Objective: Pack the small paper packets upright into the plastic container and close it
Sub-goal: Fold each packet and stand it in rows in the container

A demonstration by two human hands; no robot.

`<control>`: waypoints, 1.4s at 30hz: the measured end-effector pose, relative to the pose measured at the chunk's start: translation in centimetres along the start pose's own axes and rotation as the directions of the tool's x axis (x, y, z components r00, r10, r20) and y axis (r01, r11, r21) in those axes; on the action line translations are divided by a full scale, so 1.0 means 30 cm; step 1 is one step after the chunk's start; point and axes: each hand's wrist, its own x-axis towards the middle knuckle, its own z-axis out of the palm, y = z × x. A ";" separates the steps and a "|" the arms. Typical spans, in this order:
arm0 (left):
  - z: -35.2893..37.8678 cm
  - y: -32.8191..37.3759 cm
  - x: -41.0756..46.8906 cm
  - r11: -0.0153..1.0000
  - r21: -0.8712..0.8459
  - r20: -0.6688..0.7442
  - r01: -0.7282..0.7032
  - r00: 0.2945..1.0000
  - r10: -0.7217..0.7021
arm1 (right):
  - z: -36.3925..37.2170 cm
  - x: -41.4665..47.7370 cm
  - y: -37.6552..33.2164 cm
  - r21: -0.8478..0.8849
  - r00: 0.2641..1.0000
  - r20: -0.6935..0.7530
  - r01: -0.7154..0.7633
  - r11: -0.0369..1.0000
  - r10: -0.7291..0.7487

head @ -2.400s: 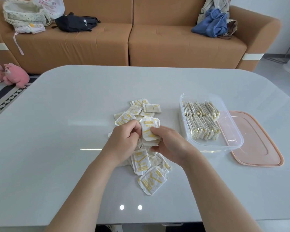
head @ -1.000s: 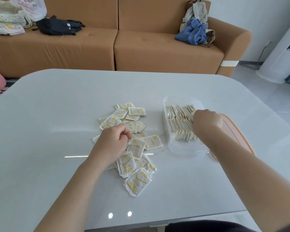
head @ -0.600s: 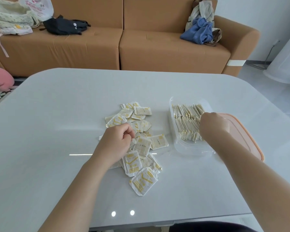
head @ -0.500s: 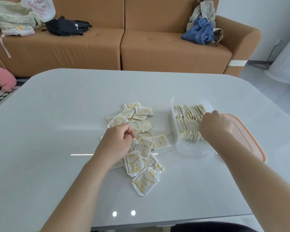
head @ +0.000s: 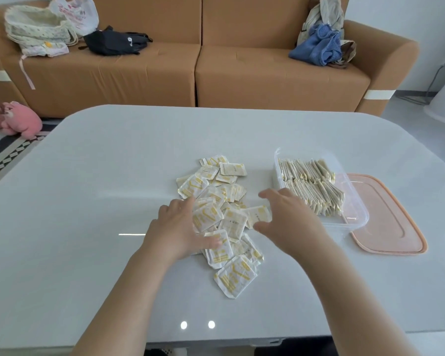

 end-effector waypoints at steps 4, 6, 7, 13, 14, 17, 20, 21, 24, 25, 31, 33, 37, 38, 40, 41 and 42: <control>0.010 -0.012 -0.012 0.991 0.130 0.070 -0.021 0.997 0.012 | 0.036 -0.007 -0.019 -0.016 0.992 0.117 0.039 0.999 -0.037; 0.014 -0.017 -0.017 0.991 0.137 0.070 -0.014 0.998 0.005 | 0.059 0.002 -0.024 -0.020 0.982 0.182 0.052 0.998 -0.048; 0.016 -0.018 -0.020 0.990 0.137 0.070 -0.010 0.998 0.001 | 0.070 0.006 -0.025 -0.026 0.975 0.216 0.060 0.998 -0.053; 0.031 -0.015 -0.009 0.988 0.155 0.029 -0.015 1.000 0.011 | 0.137 0.036 -0.032 -0.126 0.934 0.353 0.105 0.986 -0.054; 0.033 -0.013 -0.006 0.987 0.157 0.025 -0.019 1.000 0.015 | 0.148 0.047 -0.033 -0.129 0.937 0.344 0.105 0.986 -0.055; 0.040 -0.003 0.003 0.990 0.137 -0.003 -0.038 0.999 0.039 | 0.165 0.076 -0.034 -0.081 0.945 0.317 0.109 0.991 -0.078; 0.043 0.003 0.015 0.998 0.043 -0.048 -0.049 0.998 0.051 | 0.181 0.096 -0.035 0.004 0.953 0.290 0.093 0.996 -0.090; 0.047 0.005 0.023 0.999 -0.001 -0.056 -0.048 0.997 0.048 | 0.187 0.101 -0.038 0.025 0.959 0.270 0.084 0.996 -0.088; 0.061 0.019 0.047 0.982 -0.183 -0.099 -0.043 0.995 0.025 | 0.206 0.116 -0.056 0.108 0.984 0.169 0.047 0.993 -0.064; 0.065 0.026 0.054 0.975 -0.216 -0.134 -0.053 0.991 0.024 | 0.210 0.119 -0.063 0.146 0.989 0.138 0.029 0.989 -0.049; 0.045 0.043 0.076 0.940 -0.334 -0.266 -0.074 0.964 -0.018 | 0.224 0.136 -0.092 0.349 1.000 -0.009 0.003 0.937 0.000; 0.034 0.045 0.077 0.928 -0.362 -0.290 -0.087 0.957 -0.024 | 0.219 0.142 -0.096 0.414 0.999 -0.036 -0.007 0.910 0.024; 0.006 0.039 0.069 0.859 -0.504 -0.319 -0.091 0.944 -0.088 | 0.199 0.141 -0.099 0.556 0.992 -0.099 -0.013 0.831 0.081; 0.002 0.036 0.067 0.827 -0.555 -0.311 -0.088 0.944 -0.108 | 0.195 0.141 -0.098 0.604 0.989 -0.102 -0.021 0.797 0.103; -0.003 0.026 0.063 0.739 -0.668 -0.285 -0.088 0.948 -0.144 | 0.192 0.143 -0.095 0.692 0.983 -0.107 -0.034 0.721 0.150; -0.004 0.019 0.062 0.698 -0.711 -0.278 -0.087 0.946 -0.166 | 0.191 0.144 -0.095 0.734 0.978 -0.114 -0.035 0.679 0.174; -0.006 0.014 0.059 0.661 -0.746 -0.272 -0.083 0.943 -0.189 | 0.190 0.145 -0.095 0.772 0.973 -0.118 -0.035 0.635 0.196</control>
